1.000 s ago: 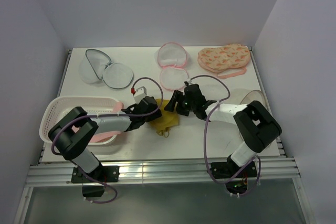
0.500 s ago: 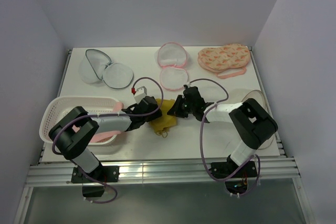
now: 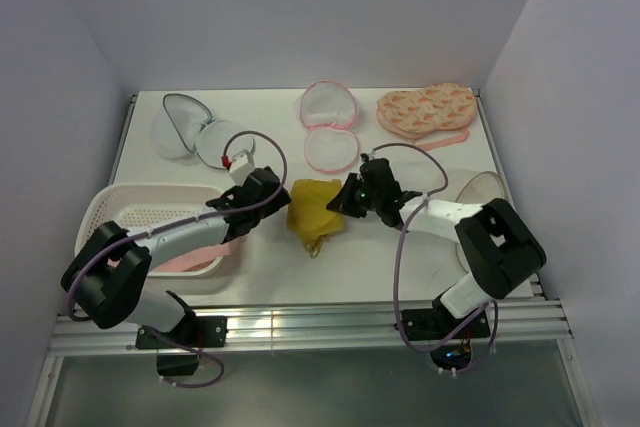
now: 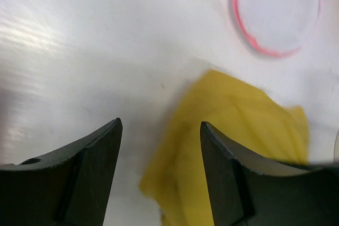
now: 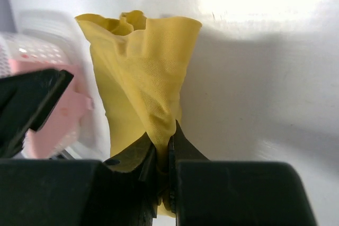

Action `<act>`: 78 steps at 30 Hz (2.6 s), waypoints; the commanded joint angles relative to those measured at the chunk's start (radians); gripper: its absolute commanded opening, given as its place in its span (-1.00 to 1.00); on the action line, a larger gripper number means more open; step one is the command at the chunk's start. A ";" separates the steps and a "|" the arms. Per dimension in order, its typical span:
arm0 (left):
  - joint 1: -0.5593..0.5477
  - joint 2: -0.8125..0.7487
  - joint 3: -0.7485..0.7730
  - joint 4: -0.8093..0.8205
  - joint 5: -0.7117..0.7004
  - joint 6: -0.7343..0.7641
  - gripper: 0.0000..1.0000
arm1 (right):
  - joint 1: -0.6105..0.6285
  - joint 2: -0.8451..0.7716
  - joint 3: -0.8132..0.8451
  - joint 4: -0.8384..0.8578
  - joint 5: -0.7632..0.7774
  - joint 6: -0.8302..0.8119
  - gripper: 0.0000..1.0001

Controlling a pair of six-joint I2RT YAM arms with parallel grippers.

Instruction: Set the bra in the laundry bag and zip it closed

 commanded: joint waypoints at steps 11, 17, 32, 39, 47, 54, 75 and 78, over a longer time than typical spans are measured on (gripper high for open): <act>0.225 0.295 0.340 -0.215 -0.181 -0.252 0.45 | -0.106 -0.375 0.020 -0.165 -0.001 -0.078 -1.00; 0.276 0.470 0.502 -0.321 -0.191 -0.430 0.42 | -0.125 -0.477 0.014 -0.230 -0.023 -0.104 -1.00; 0.357 0.557 0.592 -0.496 -0.267 -0.593 0.45 | -0.132 -0.506 0.015 -0.276 -0.043 -0.156 -1.00; 0.395 0.597 0.657 -0.559 -0.298 -0.601 0.40 | -0.132 -0.492 0.014 -0.270 -0.060 -0.159 -1.00; 0.414 0.652 0.757 -0.603 -0.310 -0.559 0.33 | -0.134 -0.486 0.017 -0.270 -0.063 -0.164 -1.00; 0.425 0.709 0.811 -0.623 -0.289 -0.530 0.15 | -0.140 -0.490 0.008 -0.261 -0.067 -0.162 -1.00; 0.422 0.648 0.802 -0.481 -0.185 -0.263 -1.00 | -0.184 -0.503 0.000 -0.252 -0.090 -0.168 -1.00; 0.411 0.596 0.796 -0.445 -0.175 -0.191 -1.00 | -0.187 -0.500 0.008 -0.251 -0.095 -0.165 -1.00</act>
